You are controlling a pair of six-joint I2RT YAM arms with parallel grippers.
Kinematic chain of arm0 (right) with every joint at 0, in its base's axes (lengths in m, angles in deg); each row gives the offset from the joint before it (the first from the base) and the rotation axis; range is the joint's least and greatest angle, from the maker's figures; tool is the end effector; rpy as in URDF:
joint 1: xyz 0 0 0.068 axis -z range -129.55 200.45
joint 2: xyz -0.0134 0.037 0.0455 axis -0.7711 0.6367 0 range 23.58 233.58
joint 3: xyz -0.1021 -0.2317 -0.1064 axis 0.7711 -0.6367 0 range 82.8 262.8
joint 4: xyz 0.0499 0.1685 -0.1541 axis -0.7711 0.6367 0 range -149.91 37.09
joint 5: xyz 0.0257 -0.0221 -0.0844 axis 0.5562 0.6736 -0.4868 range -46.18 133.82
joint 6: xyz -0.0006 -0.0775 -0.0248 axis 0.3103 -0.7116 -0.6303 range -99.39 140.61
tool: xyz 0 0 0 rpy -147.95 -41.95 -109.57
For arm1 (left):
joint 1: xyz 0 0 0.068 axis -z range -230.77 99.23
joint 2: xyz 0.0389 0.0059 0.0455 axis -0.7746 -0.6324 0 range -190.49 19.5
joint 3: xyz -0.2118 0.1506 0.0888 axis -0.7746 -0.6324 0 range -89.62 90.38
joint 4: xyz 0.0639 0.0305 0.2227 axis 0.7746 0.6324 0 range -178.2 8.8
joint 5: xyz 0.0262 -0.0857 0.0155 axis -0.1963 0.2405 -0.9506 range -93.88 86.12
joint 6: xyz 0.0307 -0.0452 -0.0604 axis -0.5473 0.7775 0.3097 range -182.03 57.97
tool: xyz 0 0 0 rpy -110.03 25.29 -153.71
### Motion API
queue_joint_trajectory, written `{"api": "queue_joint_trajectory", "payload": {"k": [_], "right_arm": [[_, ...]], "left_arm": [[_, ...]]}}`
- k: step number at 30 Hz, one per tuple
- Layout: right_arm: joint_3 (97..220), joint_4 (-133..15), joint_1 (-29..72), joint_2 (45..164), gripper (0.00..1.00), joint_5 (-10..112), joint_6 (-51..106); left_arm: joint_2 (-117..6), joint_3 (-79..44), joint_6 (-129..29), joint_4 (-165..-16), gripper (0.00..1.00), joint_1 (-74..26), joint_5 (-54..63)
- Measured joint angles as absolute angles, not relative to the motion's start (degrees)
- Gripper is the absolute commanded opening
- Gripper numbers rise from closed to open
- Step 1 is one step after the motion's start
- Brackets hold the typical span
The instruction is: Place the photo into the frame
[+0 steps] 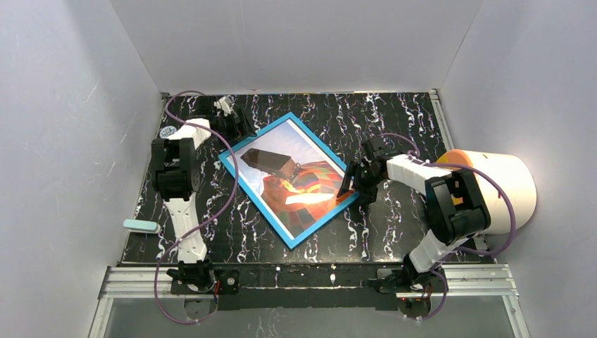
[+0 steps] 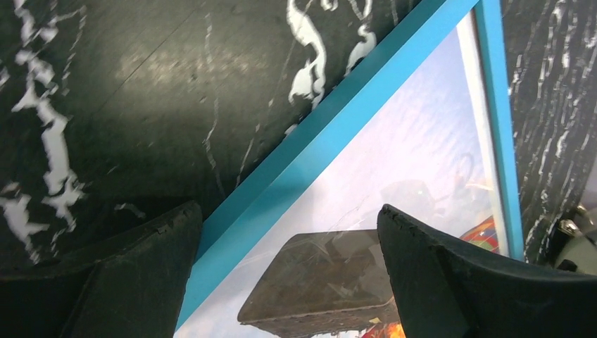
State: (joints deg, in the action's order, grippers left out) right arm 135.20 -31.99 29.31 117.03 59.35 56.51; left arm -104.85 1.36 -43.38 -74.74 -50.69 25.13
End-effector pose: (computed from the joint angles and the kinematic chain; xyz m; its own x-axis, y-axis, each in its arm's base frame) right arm 0.2624 0.1218 0.1503 -0.9615 0.2339 -0.1442 0.1563 0.8972 0.4130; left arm 0.4756 -0.0350 0.1656 -0.7976 -0.2786 -0.5350 0.0823 0.8284 -0.5540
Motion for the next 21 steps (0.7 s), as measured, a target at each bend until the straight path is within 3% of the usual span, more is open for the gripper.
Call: {"api": "queue_joint_trajectory", "payload": {"k": [10,21], "right_arm": [[146.6,-40.4,37.4,127.0,0.71,56.5,55.1],[165.6,-50.8,40.4,143.7,0.66,59.4,53.2]], "left_arm": [[-94.4,-12.4,-39.7,-73.2,0.75,-51.4,17.5],[-75.9,-36.0,-34.0,-70.7,0.74,-50.5,22.0]]}}
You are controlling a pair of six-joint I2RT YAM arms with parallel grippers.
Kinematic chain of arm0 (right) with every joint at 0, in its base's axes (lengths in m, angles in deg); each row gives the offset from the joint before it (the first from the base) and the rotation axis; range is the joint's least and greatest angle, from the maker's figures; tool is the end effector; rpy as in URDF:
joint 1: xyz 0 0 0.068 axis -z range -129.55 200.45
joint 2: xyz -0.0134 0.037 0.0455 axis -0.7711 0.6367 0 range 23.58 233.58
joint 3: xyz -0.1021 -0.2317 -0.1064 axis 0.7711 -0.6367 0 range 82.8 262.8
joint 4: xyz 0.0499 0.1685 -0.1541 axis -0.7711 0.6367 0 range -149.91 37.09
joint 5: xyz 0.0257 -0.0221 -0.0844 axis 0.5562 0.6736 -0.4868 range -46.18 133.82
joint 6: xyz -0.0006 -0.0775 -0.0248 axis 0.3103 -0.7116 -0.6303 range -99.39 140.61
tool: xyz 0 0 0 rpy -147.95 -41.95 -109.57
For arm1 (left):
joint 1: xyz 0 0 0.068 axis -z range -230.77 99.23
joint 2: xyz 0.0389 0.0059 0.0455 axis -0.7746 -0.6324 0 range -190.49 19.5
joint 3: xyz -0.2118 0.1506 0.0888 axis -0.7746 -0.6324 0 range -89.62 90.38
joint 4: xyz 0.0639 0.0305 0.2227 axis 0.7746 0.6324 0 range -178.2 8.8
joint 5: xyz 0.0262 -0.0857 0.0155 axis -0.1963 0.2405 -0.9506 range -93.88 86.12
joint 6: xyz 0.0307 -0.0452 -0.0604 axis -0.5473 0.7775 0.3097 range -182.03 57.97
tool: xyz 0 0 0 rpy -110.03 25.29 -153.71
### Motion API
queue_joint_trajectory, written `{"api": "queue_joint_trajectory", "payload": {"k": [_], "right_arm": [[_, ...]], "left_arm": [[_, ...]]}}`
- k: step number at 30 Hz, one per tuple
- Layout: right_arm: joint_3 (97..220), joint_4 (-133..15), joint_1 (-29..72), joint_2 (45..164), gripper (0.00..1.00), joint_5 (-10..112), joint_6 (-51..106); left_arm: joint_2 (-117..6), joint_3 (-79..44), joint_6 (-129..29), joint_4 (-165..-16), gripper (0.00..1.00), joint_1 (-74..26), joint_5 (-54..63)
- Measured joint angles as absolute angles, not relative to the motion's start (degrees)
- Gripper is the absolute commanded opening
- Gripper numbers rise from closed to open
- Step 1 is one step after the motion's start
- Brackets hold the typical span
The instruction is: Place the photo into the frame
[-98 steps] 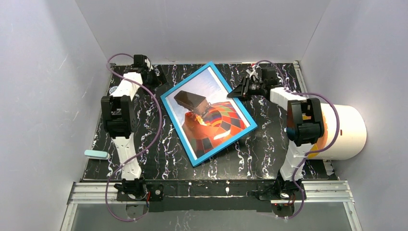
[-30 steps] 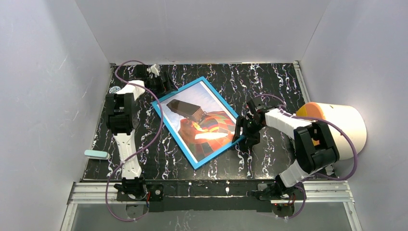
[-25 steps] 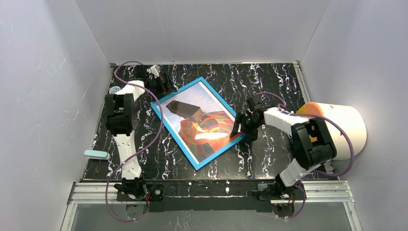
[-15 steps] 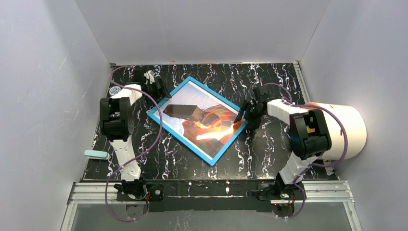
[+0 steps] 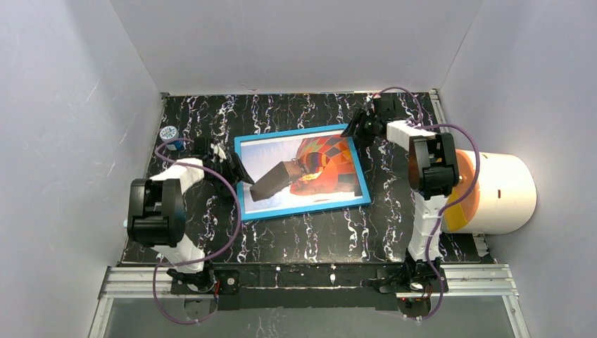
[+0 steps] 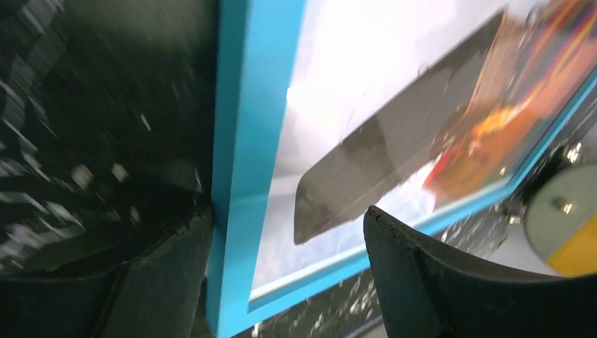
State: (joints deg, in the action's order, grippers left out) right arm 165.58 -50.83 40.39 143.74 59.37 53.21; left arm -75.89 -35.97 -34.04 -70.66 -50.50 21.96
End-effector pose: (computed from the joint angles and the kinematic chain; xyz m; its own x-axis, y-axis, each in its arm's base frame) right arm 0.4485 0.0988 0.1576 -0.7899 0.3870 -0.4757 0.0894 0.8401 0.5350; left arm 0.3156 -0.0324 0.1614 -0.8656 -0.4184 -0.2751 -0.2032 0.7956 -0.5707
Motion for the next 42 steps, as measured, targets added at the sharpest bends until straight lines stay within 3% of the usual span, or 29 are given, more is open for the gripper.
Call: {"api": "queue_joint_trajectory", "payload": {"k": [8,15,20,25,33,38,42], "right_arm": [[174.4,-57.7,40.3,152.4,0.62,68.6,51.0],[177.9,-56.3,39.2,154.3,0.70,69.1,50.6],[180.3,-50.8,39.2,152.9,0.73,67.1,52.3],[179.7,-43.1,39.2,143.8,0.72,63.9,53.7],[151.5,-41.8,38.1,112.3,0.75,64.8,57.4],[138.2,-35.4,32.4,105.0,0.76,64.9,59.7],[131.3,-32.3,30.2,102.4,0.77,65.5,61.6]], "left_arm": [[-67.1,-45.4,-33.9,-65.0,0.76,-41.8,24.6],[-62.2,-46.7,-35.4,-57.9,0.98,-40.2,21.1],[-59.4,-41.9,-37.2,-50.2,0.98,-40.2,13.6],[-59.5,-33.4,-39.1,-47.2,0.98,-40.2,6.0],[-72.7,-16.6,-41.2,-53.3,0.96,-40.2,5.2],[-88.5,-5.9,-42.4,-57.8,0.94,-40.4,4.9],[-97.9,0.6,-43.5,-59.8,0.97,-40.5,4.0]]}}
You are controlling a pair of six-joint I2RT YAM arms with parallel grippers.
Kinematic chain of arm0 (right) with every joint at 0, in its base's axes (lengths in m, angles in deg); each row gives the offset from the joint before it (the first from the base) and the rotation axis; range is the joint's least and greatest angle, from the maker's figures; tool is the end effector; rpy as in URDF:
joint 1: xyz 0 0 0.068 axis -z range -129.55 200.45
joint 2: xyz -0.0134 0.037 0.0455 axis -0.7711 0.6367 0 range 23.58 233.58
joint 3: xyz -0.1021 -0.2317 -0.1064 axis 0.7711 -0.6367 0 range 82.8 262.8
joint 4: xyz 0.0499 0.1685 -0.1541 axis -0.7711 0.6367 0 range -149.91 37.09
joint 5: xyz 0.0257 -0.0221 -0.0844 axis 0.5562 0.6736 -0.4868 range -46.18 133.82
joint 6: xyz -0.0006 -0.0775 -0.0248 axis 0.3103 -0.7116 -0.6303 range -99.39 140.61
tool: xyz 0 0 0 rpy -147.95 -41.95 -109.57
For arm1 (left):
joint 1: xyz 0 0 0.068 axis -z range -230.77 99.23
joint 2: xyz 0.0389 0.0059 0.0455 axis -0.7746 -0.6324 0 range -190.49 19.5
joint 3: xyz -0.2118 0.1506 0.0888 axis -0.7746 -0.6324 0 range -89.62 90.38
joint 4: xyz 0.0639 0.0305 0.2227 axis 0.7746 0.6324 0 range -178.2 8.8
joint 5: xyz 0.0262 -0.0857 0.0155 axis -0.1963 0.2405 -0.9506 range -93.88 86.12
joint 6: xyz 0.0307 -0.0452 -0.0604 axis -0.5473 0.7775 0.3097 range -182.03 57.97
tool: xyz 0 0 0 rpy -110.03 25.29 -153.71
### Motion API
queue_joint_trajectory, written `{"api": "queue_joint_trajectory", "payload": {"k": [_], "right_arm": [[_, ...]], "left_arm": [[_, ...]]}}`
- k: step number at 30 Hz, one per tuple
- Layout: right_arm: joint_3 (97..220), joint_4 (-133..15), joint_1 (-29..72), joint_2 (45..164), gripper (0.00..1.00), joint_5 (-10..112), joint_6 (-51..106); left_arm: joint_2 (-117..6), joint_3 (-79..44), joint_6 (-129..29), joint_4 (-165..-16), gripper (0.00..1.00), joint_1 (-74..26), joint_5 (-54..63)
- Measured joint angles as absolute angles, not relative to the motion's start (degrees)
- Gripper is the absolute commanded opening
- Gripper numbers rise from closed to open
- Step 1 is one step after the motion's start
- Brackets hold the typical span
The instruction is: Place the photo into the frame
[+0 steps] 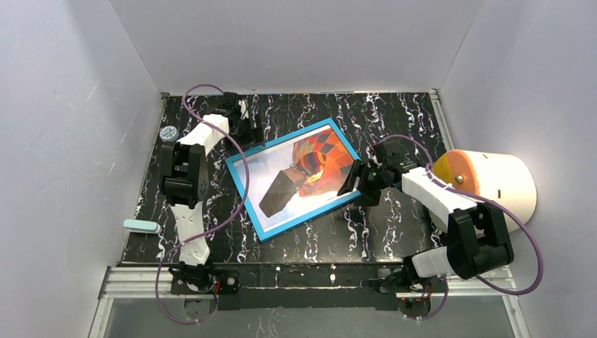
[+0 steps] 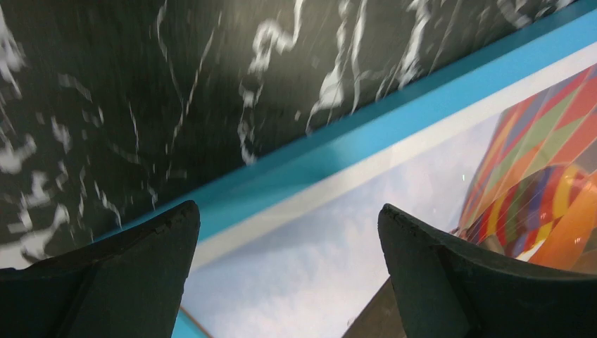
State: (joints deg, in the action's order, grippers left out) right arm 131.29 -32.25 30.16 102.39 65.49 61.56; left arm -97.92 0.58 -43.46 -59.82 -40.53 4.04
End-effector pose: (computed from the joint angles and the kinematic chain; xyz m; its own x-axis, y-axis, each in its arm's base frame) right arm 0.2334 0.1141 0.1992 -0.9322 0.3047 -0.1954 0.1389 0.7997 0.5841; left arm 0.4338 -0.0884 0.1855 -0.8502 -0.1670 -0.4992 -0.0191 0.9575 -0.2878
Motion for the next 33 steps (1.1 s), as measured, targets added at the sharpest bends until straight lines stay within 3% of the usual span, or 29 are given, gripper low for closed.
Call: {"api": "queue_joint_trajectory", "payload": {"k": [10,13,23,29,33], "right_arm": [[128.5,-34.9,30.2,110.1,0.77,65.4,62.3],[128.6,-36.8,30.2,113.2,0.77,65.9,62.7],[136.1,-37.3,30.4,119.8,0.70,63.2,64.1],[143.2,-38.5,32.6,124.9,0.59,57.0,63.1],[146.8,-42.5,34.9,128.7,0.57,57.8,61.3]], "left_arm": [[-103.0,5.3,-48.1,-62.5,0.98,-41.0,8.1],[-103.2,4.2,-48.4,-62.7,0.92,-41.3,11.0],[-100.2,-2.6,-47.7,-67.4,0.57,-43.1,12.8],[-93.5,-12.6,-45.3,-68.2,0.51,-44.2,12.7],[-88.4,-19.6,-44.1,-68.3,0.51,-44.5,12.8]]}}
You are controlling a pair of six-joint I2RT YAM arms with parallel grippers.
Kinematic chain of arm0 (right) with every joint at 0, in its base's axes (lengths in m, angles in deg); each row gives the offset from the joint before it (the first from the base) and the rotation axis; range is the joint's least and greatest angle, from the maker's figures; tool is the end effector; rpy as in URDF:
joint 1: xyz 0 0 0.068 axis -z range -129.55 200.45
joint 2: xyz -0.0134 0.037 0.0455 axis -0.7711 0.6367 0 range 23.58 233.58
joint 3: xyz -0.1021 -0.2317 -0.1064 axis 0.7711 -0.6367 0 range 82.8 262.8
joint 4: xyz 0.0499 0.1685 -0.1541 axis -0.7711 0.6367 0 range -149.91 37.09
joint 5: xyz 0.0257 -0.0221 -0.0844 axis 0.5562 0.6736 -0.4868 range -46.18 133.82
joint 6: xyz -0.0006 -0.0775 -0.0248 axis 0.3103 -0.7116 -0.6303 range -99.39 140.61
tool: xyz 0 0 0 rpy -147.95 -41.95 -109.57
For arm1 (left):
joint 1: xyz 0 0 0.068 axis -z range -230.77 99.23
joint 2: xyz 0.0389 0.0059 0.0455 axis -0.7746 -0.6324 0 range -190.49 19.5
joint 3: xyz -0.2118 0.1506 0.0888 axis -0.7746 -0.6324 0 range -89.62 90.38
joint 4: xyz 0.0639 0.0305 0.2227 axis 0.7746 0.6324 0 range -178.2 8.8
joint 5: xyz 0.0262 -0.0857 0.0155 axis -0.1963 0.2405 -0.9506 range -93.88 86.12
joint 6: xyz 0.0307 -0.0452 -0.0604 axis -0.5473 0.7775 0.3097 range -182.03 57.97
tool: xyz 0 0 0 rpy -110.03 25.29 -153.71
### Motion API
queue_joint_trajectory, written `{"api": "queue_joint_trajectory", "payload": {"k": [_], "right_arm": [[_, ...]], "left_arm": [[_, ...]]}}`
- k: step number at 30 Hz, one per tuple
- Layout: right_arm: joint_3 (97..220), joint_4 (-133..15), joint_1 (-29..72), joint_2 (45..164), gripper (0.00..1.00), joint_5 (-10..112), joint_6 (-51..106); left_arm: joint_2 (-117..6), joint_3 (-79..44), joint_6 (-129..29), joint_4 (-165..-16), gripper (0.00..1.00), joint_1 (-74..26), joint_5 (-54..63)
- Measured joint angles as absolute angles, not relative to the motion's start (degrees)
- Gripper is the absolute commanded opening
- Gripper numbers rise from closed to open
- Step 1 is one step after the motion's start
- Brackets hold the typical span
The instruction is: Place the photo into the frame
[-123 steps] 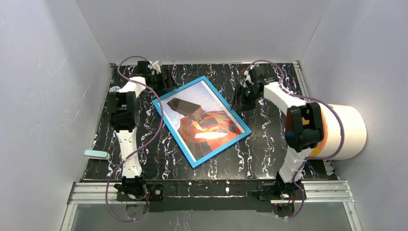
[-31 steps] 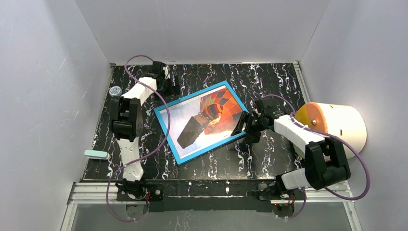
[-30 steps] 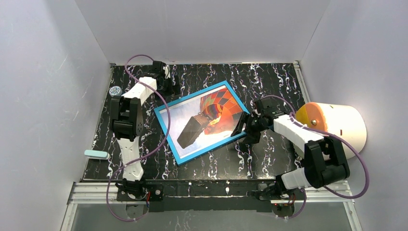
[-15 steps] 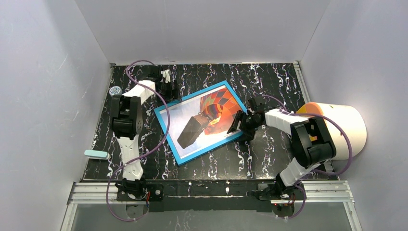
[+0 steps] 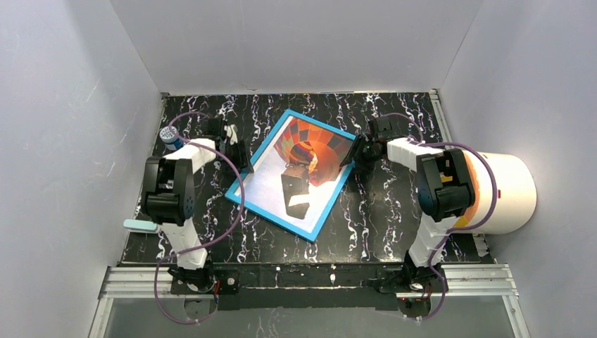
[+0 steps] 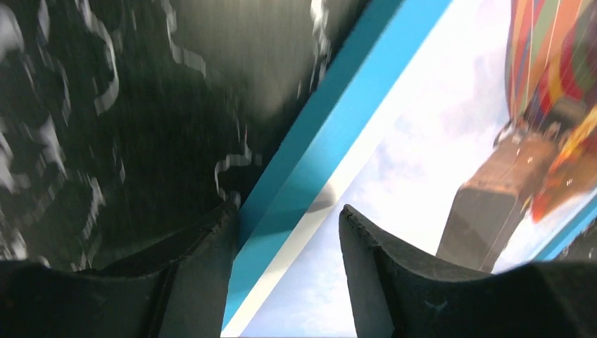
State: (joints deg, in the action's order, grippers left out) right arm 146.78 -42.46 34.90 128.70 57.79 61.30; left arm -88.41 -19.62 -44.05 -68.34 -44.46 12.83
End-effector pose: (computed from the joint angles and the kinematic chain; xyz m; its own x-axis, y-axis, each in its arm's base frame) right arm 0.3472 0.1144 0.1522 -0.8721 0.4140 -0.2609 0.2467 0.8324 0.4961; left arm 0.3794 -0.0625 0.1617 -0.8793 -0.2003 -0.4321 -0.0145 0.9181 -0.3961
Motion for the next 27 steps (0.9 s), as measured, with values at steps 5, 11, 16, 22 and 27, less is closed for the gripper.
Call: {"api": "queue_joint_trajectory", "payload": {"k": [5,11,16,22,27], "right_arm": [[150.4,-49.4,36.1,133.3,0.57,61.5,59.9],[158.6,-51.8,35.9,140.5,0.56,67.4,56.8],[163.1,-48.7,35.7,142.5,0.58,66.3,55.5],[162.8,-43.8,35.9,138.8,0.65,59.6,54.6],[160.4,-41.9,36.0,124.8,0.72,53.8,51.9]], "left_arm": [[-80.4,-29.5,-42.9,-66.0,0.52,-44.4,14.1],[-76.7,-34.0,-42.5,-62.6,0.55,-43.4,17.2],[-76.7,-32.6,-43.3,-59.2,0.66,-42.5,14.7],[-75.2,-27.2,-43.8,-55.7,0.78,-42.5,5.0],[-68.5,-23.8,-43.7,-52.8,0.96,-42.6,0.1]]}}
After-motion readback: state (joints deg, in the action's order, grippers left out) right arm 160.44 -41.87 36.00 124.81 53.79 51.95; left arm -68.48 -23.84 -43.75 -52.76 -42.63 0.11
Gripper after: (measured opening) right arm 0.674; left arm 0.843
